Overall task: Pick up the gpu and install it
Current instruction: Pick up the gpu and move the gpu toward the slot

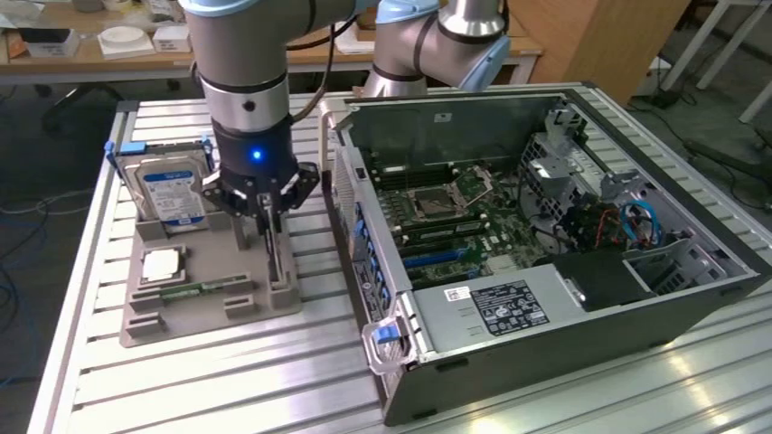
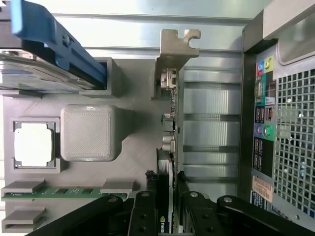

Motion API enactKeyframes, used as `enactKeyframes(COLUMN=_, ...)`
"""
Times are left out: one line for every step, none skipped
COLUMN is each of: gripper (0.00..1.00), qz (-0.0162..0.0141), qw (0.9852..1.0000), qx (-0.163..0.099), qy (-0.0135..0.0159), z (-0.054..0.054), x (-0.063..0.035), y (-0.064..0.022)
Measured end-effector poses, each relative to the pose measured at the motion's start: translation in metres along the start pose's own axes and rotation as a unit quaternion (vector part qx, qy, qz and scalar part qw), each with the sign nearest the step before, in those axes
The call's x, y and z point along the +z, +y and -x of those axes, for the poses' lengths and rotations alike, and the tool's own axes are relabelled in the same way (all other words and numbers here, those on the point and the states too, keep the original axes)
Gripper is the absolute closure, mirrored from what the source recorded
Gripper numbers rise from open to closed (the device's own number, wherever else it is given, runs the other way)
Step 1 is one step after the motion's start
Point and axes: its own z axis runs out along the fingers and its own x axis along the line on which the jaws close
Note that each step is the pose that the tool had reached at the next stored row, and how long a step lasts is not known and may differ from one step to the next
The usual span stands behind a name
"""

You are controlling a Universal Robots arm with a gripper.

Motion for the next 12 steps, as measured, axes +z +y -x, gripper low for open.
enactKeyframes(gripper=0.74, qz=0.0, qw=1.0, qx=0.0, qy=0.0, z=0.0, x=-0.003, y=0.0001)
enactKeyframes(gripper=0.74, qz=0.0, qw=1.0, qx=0.0, qy=-0.0001, z=0.0, x=-0.0055, y=0.0002)
enactKeyframes(gripper=0.74, qz=0.0, qw=1.0, qx=0.0, qy=0.0, z=0.0, x=-0.0081, y=0.0003)
enactKeyframes(gripper=0.74, qz=0.0, qw=1.0, qx=0.0, qy=-0.0001, z=0.0, x=-0.0105, y=0.0004)
enactKeyframes(gripper=0.74, qz=0.0, qw=1.0, qx=0.0, qy=0.0, z=0.0, x=-0.0128, y=0.0005)
enactKeyframes(gripper=0.74, qz=0.0, qw=1.0, qx=0.0, qy=0.0, z=0.0, x=-0.015, y=0.0006)
enactKeyframes(gripper=0.74, qz=0.0, qw=1.0, qx=0.0, qy=0.0, z=0.0, x=-0.0172, y=0.0006)
enactKeyframes(gripper=0.74, qz=0.0, qw=1.0, qx=0.0, qy=-0.0001, z=0.0, x=-0.0194, y=0.0007)
enactKeyframes(gripper=0.74, qz=0.0, qw=1.0, qx=0.0, qy=-0.0001, z=0.0, x=-0.0217, y=0.0008)
enactKeyframes(gripper=0.74, qz=0.0, qw=1.0, qx=0.0, qy=-0.0001, z=0.0, x=-0.0238, y=0.0009)
enactKeyframes(gripper=0.74, qz=0.0, qw=1.0, qx=0.0, qy=0.0, z=0.0, x=-0.0258, y=0.0009)
enactKeyframes(gripper=0.74, qz=0.0, qw=1.0, qx=0.0, qy=0.0, z=0.0, x=-0.0276, y=0.001)
